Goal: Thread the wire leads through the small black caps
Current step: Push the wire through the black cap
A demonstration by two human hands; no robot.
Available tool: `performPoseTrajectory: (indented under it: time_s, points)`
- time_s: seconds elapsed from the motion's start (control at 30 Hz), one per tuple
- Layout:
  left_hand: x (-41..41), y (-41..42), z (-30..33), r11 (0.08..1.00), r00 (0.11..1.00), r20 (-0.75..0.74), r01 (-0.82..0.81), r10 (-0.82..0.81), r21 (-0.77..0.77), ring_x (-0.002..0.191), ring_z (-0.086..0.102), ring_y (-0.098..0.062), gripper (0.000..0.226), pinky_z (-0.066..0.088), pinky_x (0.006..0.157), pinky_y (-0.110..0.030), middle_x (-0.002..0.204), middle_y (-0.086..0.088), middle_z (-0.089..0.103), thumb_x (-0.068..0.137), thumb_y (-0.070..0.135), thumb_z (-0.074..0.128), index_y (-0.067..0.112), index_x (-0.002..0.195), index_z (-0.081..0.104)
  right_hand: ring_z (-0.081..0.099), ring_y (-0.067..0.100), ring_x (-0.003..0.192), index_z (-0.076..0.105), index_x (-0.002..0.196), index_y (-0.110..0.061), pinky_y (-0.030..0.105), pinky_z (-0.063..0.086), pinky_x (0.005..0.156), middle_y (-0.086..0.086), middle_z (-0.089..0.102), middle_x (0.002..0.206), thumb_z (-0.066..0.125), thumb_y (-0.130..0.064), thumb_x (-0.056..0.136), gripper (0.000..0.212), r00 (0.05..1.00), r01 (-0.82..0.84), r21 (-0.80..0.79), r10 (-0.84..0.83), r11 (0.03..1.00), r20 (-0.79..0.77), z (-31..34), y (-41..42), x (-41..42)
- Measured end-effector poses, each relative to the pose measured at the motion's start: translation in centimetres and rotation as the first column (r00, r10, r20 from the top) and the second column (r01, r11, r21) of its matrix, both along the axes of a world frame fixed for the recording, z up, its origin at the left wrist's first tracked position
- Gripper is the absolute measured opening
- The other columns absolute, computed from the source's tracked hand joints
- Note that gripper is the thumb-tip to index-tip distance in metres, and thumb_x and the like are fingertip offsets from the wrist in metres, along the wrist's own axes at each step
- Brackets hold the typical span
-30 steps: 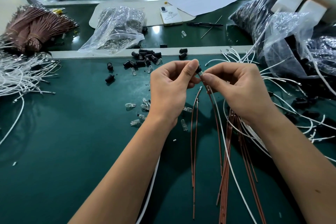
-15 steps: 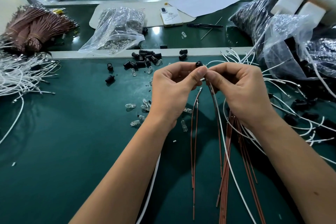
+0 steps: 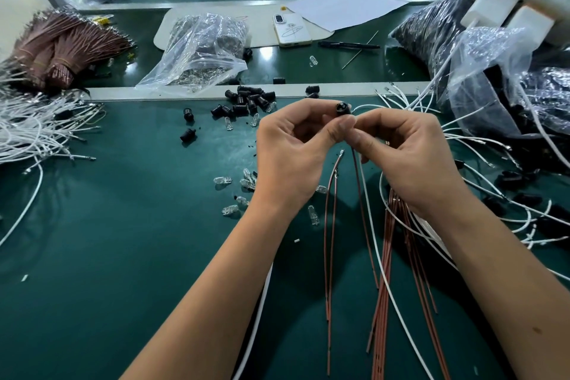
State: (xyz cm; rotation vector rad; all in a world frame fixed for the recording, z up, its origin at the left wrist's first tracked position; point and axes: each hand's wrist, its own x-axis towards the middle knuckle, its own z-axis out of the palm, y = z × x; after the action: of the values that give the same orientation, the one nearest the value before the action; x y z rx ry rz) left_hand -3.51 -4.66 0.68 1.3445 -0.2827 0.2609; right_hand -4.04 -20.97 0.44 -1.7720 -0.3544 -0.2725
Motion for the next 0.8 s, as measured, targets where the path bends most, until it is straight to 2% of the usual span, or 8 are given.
performPoseTrajectory:
  time_s: [0.1, 0.17, 0.3, 0.4, 0.5, 0.6, 0.8]
  points:
    - [-0.15, -0.04, 0.1, 1.0, 1.0, 0.024, 0.011, -0.011, 0.018, 0.077, 0.067, -0.027, 0.015, 0.059, 0.082, -0.047, 0.087, -0.027, 0.071, 0.081, -0.001, 0.079, -0.001, 0.095, 0.073, 0.061, 0.005, 0.068, 0.078, 0.091, -0.019, 0.019, 0.051, 0.066, -0.001, 0.073, 0.076, 0.08, -0.027, 0.091, 0.008, 1.0, -0.02, -0.011, 0.02, 1.0, -0.013, 0.02, -0.18, 0.04]
    - [-0.13, -0.09, 0.06, 1.0, 1.0, 0.007, 0.026, -0.026, 0.007, 0.077, 0.066, -0.026, 0.015, 0.059, 0.083, -0.049, 0.087, -0.027, 0.071, 0.082, 0.0, 0.078, -0.002, 0.096, 0.073, 0.062, 0.007, 0.071, 0.077, 0.092, -0.018, 0.024, 0.052, 0.068, -0.005, 0.071, 0.077, 0.077, -0.028, 0.093, 0.01, 0.999, -0.031, -0.028, 0.03, 0.999, -0.026, -0.02, -0.25, 0.09]
    - [0.01, -0.08, -0.08, 0.999, 0.997, -0.057, 0.05, -0.051, -0.007, 0.078, 0.067, -0.025, 0.014, 0.058, 0.086, -0.051, 0.085, -0.02, 0.072, 0.083, 0.003, 0.078, -0.002, 0.096, 0.073, 0.069, 0.019, 0.071, 0.074, 0.098, -0.008, 0.036, 0.061, 0.073, 0.004, 0.072, 0.08, 0.072, -0.026, 0.096, 0.018, 0.994, -0.074, 0.005, 0.075, 0.997, -0.079, -0.07, -0.12, 0.02]
    - [0.08, 0.11, -0.05, 0.999, 0.996, -0.078, 0.046, -0.046, -0.002, 0.077, 0.068, -0.023, 0.012, 0.059, 0.083, -0.044, 0.084, -0.017, 0.073, 0.084, 0.006, 0.078, 0.001, 0.094, 0.074, 0.068, 0.024, 0.061, 0.072, 0.097, -0.004, 0.036, 0.06, 0.063, 0.01, 0.069, 0.07, 0.072, -0.021, 0.096, 0.018, 0.99, -0.082, 0.079, 0.09, 0.994, -0.106, -0.06, 0.17, -0.16]
    - [0.17, 0.11, -0.16, 0.999, 0.994, -0.1, 0.039, -0.038, 0.015, 0.077, 0.067, -0.027, 0.014, 0.058, 0.086, -0.051, 0.085, -0.023, 0.073, 0.083, 0.008, 0.079, -0.001, 0.093, 0.075, 0.064, 0.022, 0.056, 0.074, 0.095, -0.002, 0.03, 0.056, 0.054, 0.008, 0.068, 0.068, 0.076, -0.018, 0.091, 0.017, 0.991, -0.047, 0.181, 0.068, 0.982, -0.112, -0.01, 0.48, -0.29]
    - [0.07, 0.07, -0.12, 0.999, 0.993, -0.11, 0.038, -0.036, 0.017, 0.077, 0.068, -0.026, 0.013, 0.058, 0.087, -0.053, 0.083, -0.018, 0.074, 0.082, 0.009, 0.079, 0.001, 0.092, 0.075, 0.064, 0.02, 0.056, 0.075, 0.093, -0.003, 0.028, 0.055, 0.053, 0.005, 0.07, 0.07, 0.079, -0.018, 0.087, 0.017, 0.99, -0.03, 0.224, 0.059, 0.974, -0.125, 0.23, 0.67, -0.42]
    - [0.03, 0.04, -0.21, 0.999, 0.995, -0.098, 0.037, -0.038, -0.011, 0.076, 0.071, -0.022, 0.009, 0.061, 0.082, -0.042, 0.084, -0.016, 0.075, 0.082, 0.008, 0.079, 0.004, 0.09, 0.076, 0.069, 0.022, 0.057, 0.076, 0.089, -0.008, 0.029, 0.059, 0.055, 0.01, 0.074, 0.077, 0.08, -0.024, 0.081, 0.018, 0.986, -0.006, 0.242, 0.047, 0.97, -0.163, 0.54, 0.72, -0.68]
